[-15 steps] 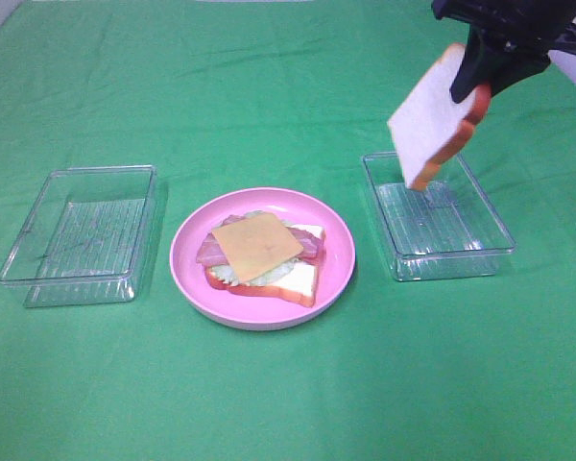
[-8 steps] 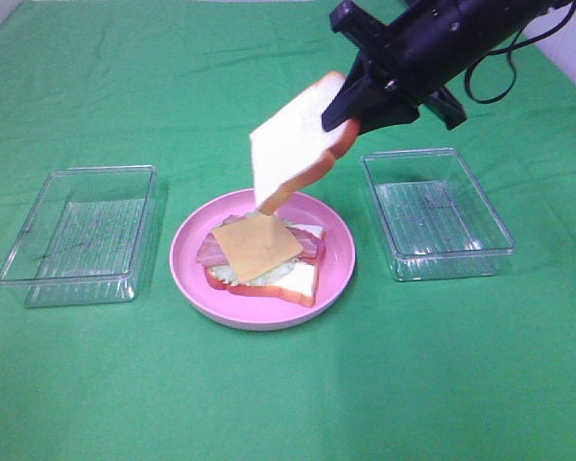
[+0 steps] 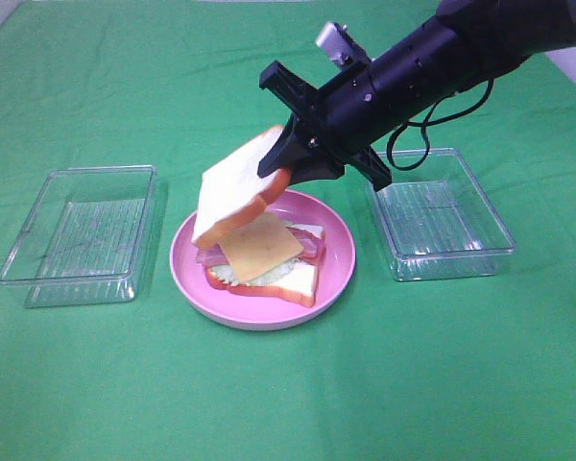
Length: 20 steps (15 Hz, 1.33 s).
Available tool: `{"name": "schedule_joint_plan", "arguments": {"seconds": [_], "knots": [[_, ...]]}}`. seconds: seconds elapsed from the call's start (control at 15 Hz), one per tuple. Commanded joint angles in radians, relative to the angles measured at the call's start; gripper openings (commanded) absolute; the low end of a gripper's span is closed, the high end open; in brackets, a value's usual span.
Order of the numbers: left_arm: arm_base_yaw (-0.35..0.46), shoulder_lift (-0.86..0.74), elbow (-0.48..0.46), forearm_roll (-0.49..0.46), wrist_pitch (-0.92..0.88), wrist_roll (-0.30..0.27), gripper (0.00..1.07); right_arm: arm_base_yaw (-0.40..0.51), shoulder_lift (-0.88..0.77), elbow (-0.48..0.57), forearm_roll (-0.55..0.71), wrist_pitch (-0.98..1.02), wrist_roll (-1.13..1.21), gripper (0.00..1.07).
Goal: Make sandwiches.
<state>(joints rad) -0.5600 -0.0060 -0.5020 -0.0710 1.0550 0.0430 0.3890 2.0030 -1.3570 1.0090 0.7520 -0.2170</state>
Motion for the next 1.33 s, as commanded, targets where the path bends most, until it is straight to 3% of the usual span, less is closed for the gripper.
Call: {"name": "schedule_joint_plan", "arguments": {"seconds": [0.07, 0.4, 0.53, 0.67, 0.73, 0.93, 1.33], "knots": [[-0.002, -0.019, 0.003, -0.007, -0.009, 0.000, 0.74, -0.001, 0.048, 0.003, 0.044, -0.009, -0.014, 0.00], [-0.002, -0.019, 0.003, -0.007, -0.009, 0.000, 0.74, -0.001, 0.104, 0.007, 0.066, 0.011, -0.013, 0.02], [-0.002, -0.019, 0.003, -0.007, -0.009, 0.000, 0.74, -0.001, 0.104, 0.007, 0.038, 0.016, 0.003, 0.23], [-0.002, -0.019, 0.003, -0.007, -0.009, 0.000, 0.74, -0.002, 0.104, 0.007, -0.017, 0.027, 0.013, 0.50], [-0.002, -0.019, 0.003, -0.007, -0.009, 0.000, 0.74, -0.002, 0.104, 0.007, -0.098, 0.046, 0.013, 0.64], [-0.002, -0.019, 0.003, -0.007, -0.009, 0.000, 0.74, -0.003, 0.086, 0.007, -0.209, 0.060, 0.040, 0.68], [-0.002, -0.019, 0.003, -0.007, -0.009, 0.000, 0.74, -0.004, -0.031, 0.007, -0.561, 0.155, 0.172, 0.68]]}}
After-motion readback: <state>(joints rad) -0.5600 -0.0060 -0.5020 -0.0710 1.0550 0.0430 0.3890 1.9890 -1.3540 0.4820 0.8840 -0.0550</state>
